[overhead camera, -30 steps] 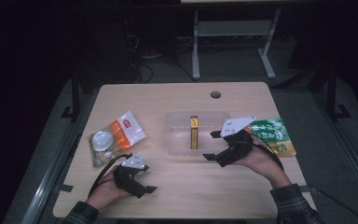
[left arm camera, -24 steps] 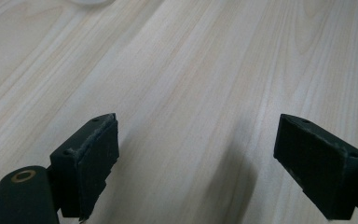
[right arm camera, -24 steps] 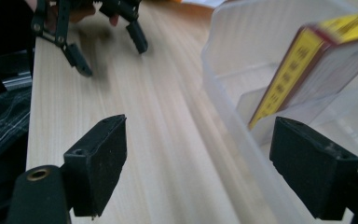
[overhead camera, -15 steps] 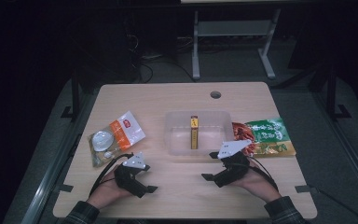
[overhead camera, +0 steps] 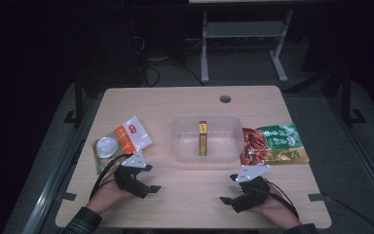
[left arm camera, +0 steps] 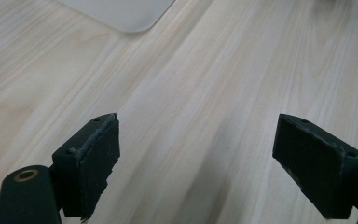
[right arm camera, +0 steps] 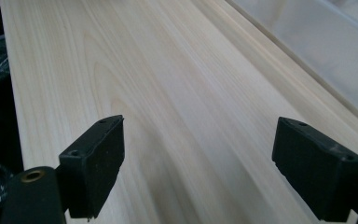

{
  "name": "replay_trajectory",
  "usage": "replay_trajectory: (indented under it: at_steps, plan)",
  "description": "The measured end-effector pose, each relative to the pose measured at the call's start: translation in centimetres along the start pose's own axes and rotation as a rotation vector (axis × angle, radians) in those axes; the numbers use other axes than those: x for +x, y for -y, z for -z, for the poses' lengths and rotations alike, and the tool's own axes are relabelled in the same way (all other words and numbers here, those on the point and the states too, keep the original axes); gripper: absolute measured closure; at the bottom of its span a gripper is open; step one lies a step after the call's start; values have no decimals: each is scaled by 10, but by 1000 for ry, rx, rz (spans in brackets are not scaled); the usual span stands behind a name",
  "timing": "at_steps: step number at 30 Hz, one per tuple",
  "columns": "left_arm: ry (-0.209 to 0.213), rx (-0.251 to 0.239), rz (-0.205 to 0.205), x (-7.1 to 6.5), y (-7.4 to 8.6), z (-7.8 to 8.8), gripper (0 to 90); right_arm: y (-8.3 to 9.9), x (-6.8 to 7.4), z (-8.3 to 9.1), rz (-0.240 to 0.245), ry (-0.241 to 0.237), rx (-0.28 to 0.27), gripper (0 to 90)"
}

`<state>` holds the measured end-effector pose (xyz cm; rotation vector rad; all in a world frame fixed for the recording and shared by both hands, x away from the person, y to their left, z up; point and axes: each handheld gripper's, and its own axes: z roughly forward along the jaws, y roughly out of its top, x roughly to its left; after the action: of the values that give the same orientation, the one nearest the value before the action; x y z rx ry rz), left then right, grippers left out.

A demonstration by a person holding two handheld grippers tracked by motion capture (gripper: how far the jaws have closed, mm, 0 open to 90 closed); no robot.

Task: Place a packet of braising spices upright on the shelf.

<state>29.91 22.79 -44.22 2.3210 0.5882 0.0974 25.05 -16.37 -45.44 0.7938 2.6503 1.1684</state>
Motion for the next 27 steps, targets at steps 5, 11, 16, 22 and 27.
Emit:
replay_trajectory:
  at_steps: [5,11,16,22,27]
  plan:
    - [-16,-8,6,3,1,4,142,7,-2,9,-12,46,7,168]
    - [-14,-8,16,2,3,3,142,9,-13,23,-52,94,-6,200]
    - [-13,-10,19,2,4,3,142,12,-29,35,-94,164,-26,331]
    - [-22,-5,5,2,5,3,142,13,-49,46,-160,238,-49,548]
    - [-21,-5,5,2,6,2,142,10,-64,47,-194,313,-42,698]
